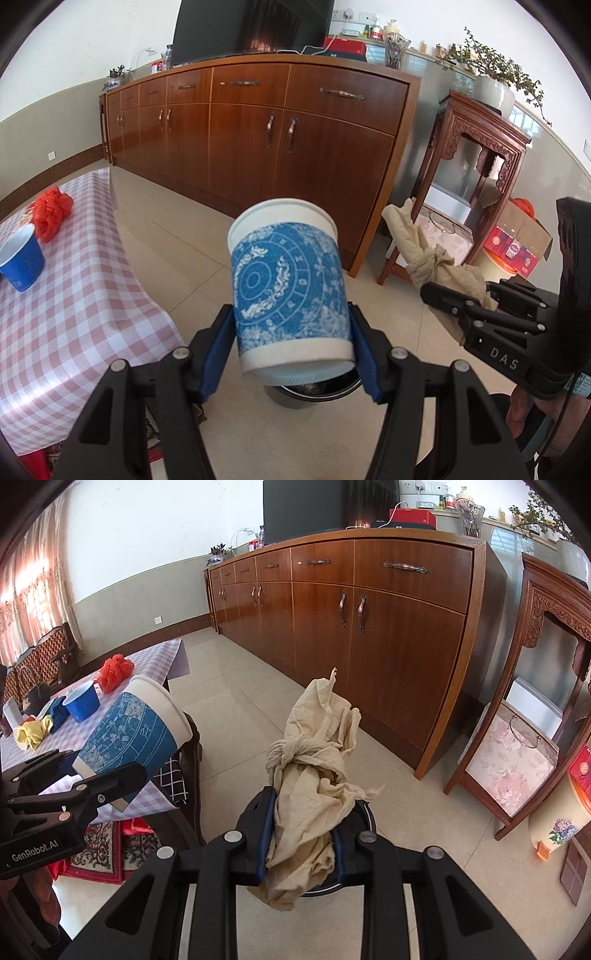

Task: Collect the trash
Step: 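Carry the paper cup and beige cloth in both tools over the black bin, then open both tools to drop the cup and cloth into the bin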

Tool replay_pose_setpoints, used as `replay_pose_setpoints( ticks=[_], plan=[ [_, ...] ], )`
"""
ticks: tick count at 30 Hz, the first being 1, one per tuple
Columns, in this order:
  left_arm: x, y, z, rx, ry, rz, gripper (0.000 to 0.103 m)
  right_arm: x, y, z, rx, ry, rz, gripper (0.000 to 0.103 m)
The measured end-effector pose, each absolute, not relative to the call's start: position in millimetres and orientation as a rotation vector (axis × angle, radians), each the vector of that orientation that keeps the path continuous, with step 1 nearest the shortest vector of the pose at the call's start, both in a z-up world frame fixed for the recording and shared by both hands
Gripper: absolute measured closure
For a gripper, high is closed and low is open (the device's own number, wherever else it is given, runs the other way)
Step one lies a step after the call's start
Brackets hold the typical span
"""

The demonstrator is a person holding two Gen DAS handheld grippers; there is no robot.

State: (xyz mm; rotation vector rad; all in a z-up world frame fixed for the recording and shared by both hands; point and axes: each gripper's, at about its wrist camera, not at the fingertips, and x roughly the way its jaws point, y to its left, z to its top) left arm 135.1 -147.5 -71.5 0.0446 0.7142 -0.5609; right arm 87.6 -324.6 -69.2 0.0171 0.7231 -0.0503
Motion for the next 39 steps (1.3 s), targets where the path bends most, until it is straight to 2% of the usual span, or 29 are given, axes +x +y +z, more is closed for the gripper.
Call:
replay_pose_setpoints(
  ticks=[21,29,31,32,33,34,36,37,38,39],
  plan=[
    [167.3,-208.8,-133.8,0.121,0.875,-0.59,0.042,125.3,-372.2,-156.0,0.003,0.899,0.004,0.075],
    [192.9,-221.7,-180.3,0.134,0.996,-0.578,0.042,158.0,-380.0,-205.9,-0.051,1.018,0.148,0.075],
    [202.7,-228.0,-197.2,0.132,1.049,-0.587,0.04,170.2,-380.8,-223.8,-0.067,1.06,0.197,0.072],
    [206.9,-230.6,-206.2,0.142,1.066,-0.573,0.039,176.0,-380.9,-234.5,-0.091,1.082,0.212,0.057],
    [209.9,-232.2,-213.6,0.173,1.072,-0.531,0.033,182.5,-383.1,-245.7,-0.123,1.102,0.192,0.03],
    [211.5,-231.1,-217.1,0.193,1.072,-0.49,0.029,187.8,-388.7,-253.8,-0.134,1.119,0.15,0.023],
    [210.4,-223.2,-211.6,0.205,1.046,-0.415,0.012,194.6,-404.2,-257.8,-0.078,1.121,0.122,0.022],
    [208.0,-217.9,-205.2,0.211,1.019,-0.378,0.007,195.8,-408.6,-256.0,-0.071,1.109,0.099,0.021],
    [204.9,-213.6,-197.5,0.213,0.991,-0.354,0.003,195.4,-412.3,-252.6,-0.063,1.094,0.087,0.015],
    [202.0,-211.2,-189.3,0.216,0.969,-0.335,0.003,194.1,-411.8,-249.2,-0.055,1.08,0.081,0.003]
  ],
)
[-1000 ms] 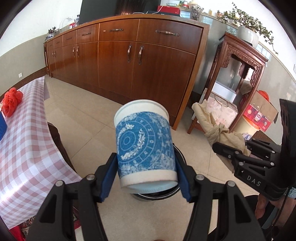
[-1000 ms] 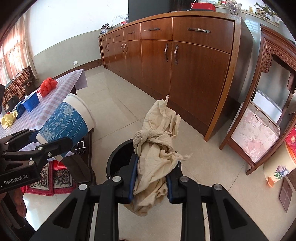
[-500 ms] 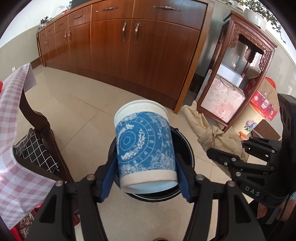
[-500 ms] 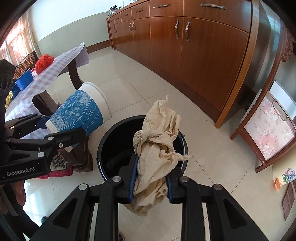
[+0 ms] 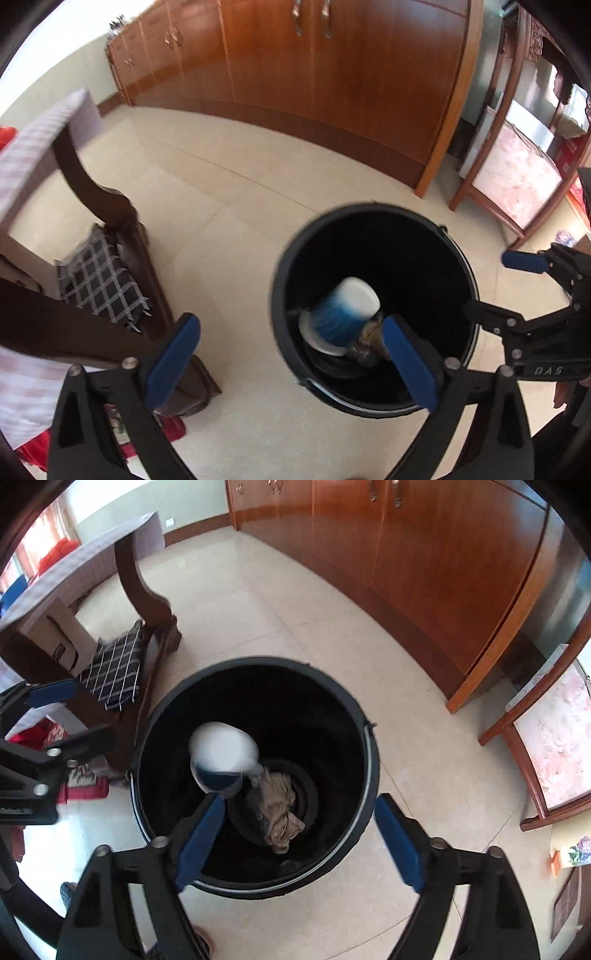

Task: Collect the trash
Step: 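Open both tools to drop the cup and cloth into the bin, then move both empty tools back toward the table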

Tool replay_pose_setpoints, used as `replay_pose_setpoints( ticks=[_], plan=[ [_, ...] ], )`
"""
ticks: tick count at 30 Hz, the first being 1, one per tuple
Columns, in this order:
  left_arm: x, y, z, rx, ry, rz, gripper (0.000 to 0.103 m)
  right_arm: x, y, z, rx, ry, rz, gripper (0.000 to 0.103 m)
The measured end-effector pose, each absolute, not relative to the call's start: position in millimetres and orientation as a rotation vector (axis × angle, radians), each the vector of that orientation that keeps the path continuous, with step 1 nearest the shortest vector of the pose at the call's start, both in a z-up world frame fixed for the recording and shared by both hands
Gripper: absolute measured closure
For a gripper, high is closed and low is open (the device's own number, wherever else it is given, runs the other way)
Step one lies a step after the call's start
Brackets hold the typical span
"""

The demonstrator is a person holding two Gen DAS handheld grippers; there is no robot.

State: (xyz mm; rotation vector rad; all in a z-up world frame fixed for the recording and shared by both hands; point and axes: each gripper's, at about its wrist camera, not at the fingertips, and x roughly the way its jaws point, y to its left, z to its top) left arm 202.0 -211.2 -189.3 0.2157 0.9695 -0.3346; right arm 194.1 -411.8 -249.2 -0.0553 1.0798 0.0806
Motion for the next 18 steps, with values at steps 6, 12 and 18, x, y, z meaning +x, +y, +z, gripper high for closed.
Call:
replay_pose_setpoints(
  ticks=[6,12,18],
  plan=[
    [174.9,-199.5,-140.5,0.207,0.86,-0.263,0.003,185.9,-391.8,-221.5,-0.074,0.986,0.082,0.0],
    [157.0,-166.3,-103.6,0.149,0.818,-0.212,0.003,174.3,-364.5,-183.1,-0.06,0.885,0.094,0.0],
    [140.9,-125.7,-77.0,0.118,0.759,-0.152,0.003,168.5,-327.7,-141.3,-0.039,0.84,0.123,0.0]
  ],
)
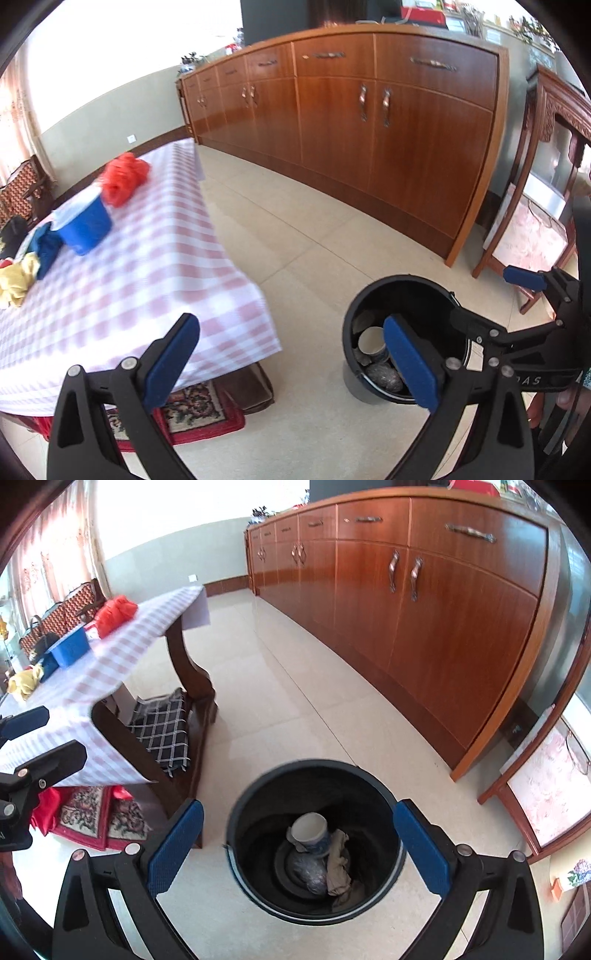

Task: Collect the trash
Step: 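Move both empty tools back toward the table, then move the right tool toward the blue plastic bowl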

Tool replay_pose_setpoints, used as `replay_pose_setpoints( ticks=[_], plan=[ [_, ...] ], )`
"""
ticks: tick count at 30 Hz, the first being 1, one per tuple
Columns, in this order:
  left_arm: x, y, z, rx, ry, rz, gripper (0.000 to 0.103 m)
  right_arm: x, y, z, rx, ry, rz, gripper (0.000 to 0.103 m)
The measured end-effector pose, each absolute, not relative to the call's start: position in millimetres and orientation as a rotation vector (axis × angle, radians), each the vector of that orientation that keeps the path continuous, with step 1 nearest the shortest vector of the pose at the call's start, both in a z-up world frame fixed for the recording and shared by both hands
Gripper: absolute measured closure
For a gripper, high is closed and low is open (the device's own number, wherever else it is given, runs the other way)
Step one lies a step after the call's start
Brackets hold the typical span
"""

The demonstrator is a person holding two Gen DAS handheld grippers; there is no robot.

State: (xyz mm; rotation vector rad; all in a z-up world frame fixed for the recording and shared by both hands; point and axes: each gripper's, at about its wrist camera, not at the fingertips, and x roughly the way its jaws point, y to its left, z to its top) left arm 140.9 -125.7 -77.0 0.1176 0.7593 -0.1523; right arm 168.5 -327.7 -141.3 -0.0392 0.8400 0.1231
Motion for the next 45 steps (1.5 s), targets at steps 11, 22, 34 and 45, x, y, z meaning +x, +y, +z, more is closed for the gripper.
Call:
replay_pose_setpoints(
  ticks=[11,22,34,45],
  plan=[
    [106.3,-40.2,-52.1,0.056,0.686,0.014,0.002,148.2,-241.2,-77.0,-0.097,0.698,0.226,0.0],
    [80.1,74.9,-44.5,-0.092,0.638,0.207,0.001,146.1,-118.7,-43.5,-0.159,0.608,0.339,0.0],
    [81.8,164.3,-52.7,-0.14,0.623,0.341,0.001,180.1,0.1,-45.9,-0.231,0.675,0.449,0.0],
    [139.5,230.3,-69.5,-0.225,0.67,0.367,0.005,251.8,46.1,-61.0,-0.291,0.721,0.434,0.0]
  ],
)
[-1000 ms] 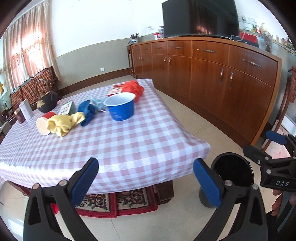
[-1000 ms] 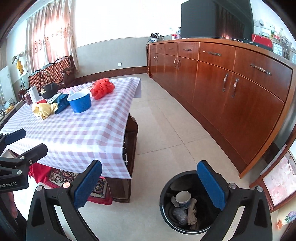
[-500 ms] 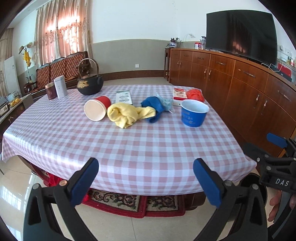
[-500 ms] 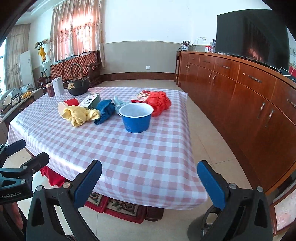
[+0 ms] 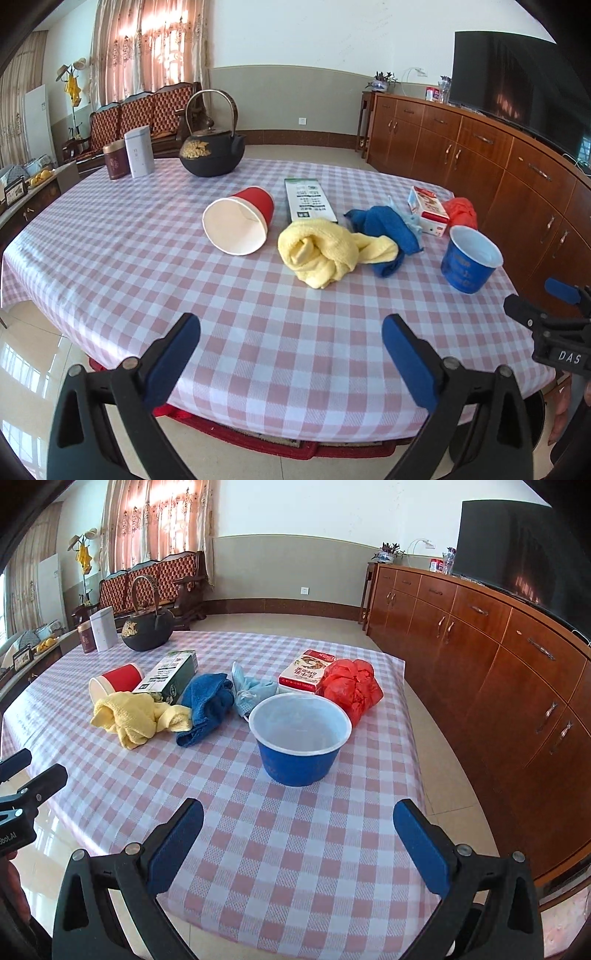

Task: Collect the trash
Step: 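Move the right tool toward the blue plastic bowl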

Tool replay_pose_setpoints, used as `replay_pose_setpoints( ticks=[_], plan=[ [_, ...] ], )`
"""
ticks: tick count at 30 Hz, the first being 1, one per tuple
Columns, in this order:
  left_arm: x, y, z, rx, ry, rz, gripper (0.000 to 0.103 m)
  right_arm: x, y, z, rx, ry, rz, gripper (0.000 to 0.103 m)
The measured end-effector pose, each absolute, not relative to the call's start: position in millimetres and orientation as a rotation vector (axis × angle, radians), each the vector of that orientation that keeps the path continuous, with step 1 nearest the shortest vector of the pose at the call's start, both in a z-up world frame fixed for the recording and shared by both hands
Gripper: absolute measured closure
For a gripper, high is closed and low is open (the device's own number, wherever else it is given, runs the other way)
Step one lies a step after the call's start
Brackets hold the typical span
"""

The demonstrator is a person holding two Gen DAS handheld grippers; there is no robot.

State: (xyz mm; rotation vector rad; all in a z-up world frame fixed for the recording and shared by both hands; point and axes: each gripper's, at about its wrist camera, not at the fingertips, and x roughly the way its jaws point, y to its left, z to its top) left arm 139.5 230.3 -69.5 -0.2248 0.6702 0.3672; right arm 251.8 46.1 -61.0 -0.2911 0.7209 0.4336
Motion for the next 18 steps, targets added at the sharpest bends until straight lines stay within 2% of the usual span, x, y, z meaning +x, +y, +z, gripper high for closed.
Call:
replay_pose_setpoints(
  ticks=[14,18],
  plan=[
    [218.6,240.6,-89.0,-0.193,0.736,0.311,0.007,323.2,69.4,-94.3,-0.258,0.79,0.417,0.0],
    [233.3,243.1,-93.8,-0.208,0.763,0.299,0.015,332.3,75.9,-94.8,-0.267,0.788,0.426,0.0]
  ],
)
